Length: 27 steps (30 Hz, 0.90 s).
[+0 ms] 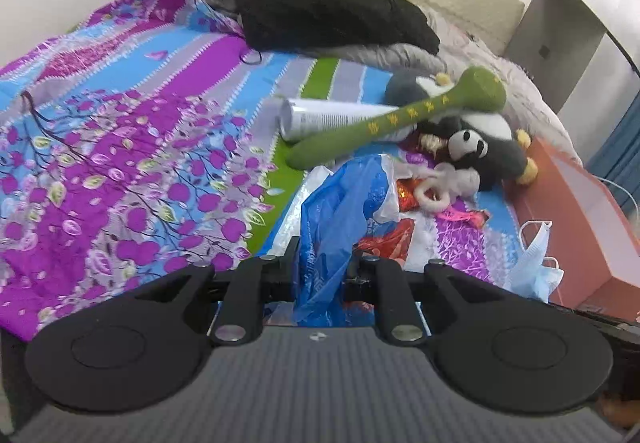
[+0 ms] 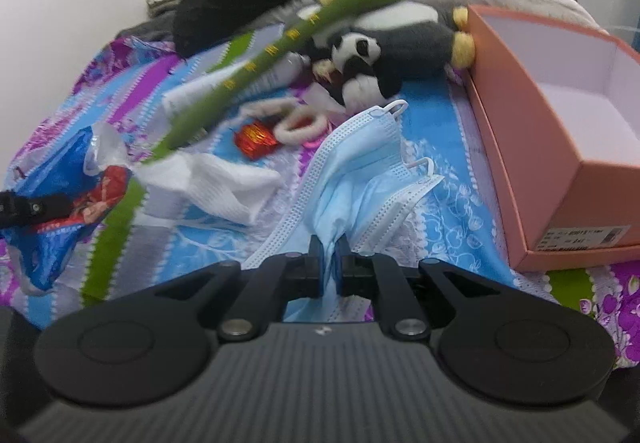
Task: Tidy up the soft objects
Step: 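Close the left tool on the blue bag while the right tool grasps the blue masks, then carry the bag and masks into the pink box and open both tools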
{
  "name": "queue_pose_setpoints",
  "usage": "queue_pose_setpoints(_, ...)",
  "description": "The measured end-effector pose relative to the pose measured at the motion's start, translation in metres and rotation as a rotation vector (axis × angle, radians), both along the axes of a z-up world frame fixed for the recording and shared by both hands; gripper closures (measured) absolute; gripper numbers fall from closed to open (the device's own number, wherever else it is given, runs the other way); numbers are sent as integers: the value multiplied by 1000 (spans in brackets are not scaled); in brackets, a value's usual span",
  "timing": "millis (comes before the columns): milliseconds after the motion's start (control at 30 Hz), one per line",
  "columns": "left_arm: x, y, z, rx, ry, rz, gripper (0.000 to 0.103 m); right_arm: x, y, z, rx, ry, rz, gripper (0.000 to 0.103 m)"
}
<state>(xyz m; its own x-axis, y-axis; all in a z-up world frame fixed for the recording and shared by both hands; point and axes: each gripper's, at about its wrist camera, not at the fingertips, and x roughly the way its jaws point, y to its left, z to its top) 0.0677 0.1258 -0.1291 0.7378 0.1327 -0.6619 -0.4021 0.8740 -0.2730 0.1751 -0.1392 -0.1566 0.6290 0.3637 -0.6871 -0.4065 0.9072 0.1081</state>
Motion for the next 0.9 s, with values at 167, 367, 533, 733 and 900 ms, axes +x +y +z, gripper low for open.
queue_pose_setpoints(167,-17,-10,21,-2,-27,0,83,-21,-6,22,30,-16,16,94)
queue_pose_setpoints(367,-29,-30,41,-8,-60,-44,83,-47,-17,51,62,-62,22,94)
queue_pose_setpoints(533,-32,-52,53,-22,-79,-104,83,-63,-32,70,91,-98,-3,94)
queue_pose_setpoints(733,-26,-90,62,-45,-101,-201,83,-76,-59,84,91,-136,-53,94)
queue_pose_setpoints(900,-13,-127,67,-63,-109,-302,83,-85,-88,92,89,-165,-120,94)
